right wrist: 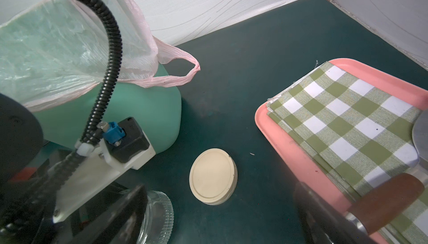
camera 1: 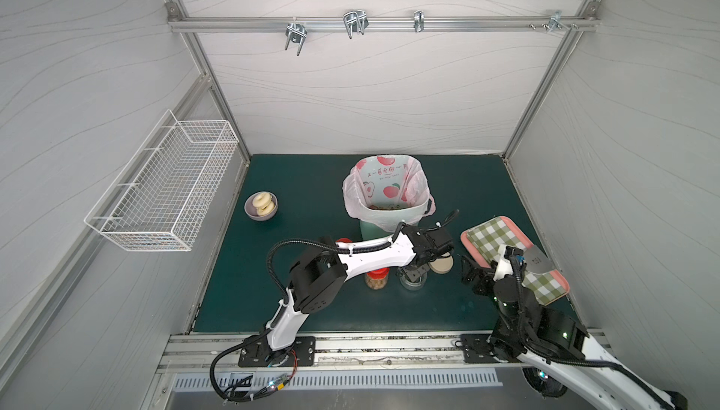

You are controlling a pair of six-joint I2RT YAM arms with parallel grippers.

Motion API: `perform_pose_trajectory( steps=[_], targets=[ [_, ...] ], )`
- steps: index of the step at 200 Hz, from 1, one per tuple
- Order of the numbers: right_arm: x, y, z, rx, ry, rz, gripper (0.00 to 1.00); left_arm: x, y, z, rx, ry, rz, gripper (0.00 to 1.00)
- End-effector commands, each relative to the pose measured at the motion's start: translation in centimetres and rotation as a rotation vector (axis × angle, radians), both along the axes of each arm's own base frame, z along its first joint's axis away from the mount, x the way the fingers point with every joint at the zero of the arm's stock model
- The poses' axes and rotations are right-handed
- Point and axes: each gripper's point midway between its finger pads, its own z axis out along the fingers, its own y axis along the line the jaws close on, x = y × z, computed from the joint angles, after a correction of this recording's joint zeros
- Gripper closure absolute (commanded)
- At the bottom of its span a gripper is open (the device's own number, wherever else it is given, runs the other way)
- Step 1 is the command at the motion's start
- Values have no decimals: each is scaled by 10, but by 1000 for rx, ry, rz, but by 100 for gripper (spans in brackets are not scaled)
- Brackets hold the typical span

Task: Empty moldy peanuts from jars
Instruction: Place the jar at the center of the board.

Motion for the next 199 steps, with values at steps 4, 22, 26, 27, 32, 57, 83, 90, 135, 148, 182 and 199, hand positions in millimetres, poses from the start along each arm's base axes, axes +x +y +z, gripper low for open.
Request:
perform_pose_trajectory(
  steps=[4, 22, 26, 27, 32, 57, 83, 90, 135, 148, 182, 199],
  targets=[
    [0, -8, 8, 25, -12, -40, 1, 5, -8, 10, -11, -4, -12, 100],
    [0, -8, 8, 27, -12, -41, 1, 5, -7, 8, 0, -3, -11, 100],
    [0, -9, 8, 27, -11, -42, 1, 5, -6, 8, 1, -5, -10, 100],
    [0, -9, 8, 27, -11, -42, 1, 5, -6, 8, 2, -5, -10, 100],
    [0, -9, 8, 27, -11, -42, 1, 6, -5, 7, 8, -6, -8, 100],
    [0, -9, 7, 26, -11, -42, 1, 8, -5, 10, 5, -22, -6, 96],
    [0, -9, 7, 26, -10, -42, 1, 11, -6, 16, -10, -43, -3, 85],
    [0, -9, 7, 28, -11, -43, 1, 11, -6, 17, -14, -49, -3, 83],
    [0, -9, 8, 29, -11, -44, 1, 14, -11, 33, -71, -89, -6, 40],
    [0, -9, 7, 28, -9, -44, 1, 14, -14, 40, -95, -111, -7, 39],
    [1, -7, 7, 20, -3, -43, 1, 16, -23, 73, -205, -198, -2, 22],
    [3, -2, 8, 8, 0, -27, 1, 11, -28, 98, -304, -239, -8, 13]
  ],
)
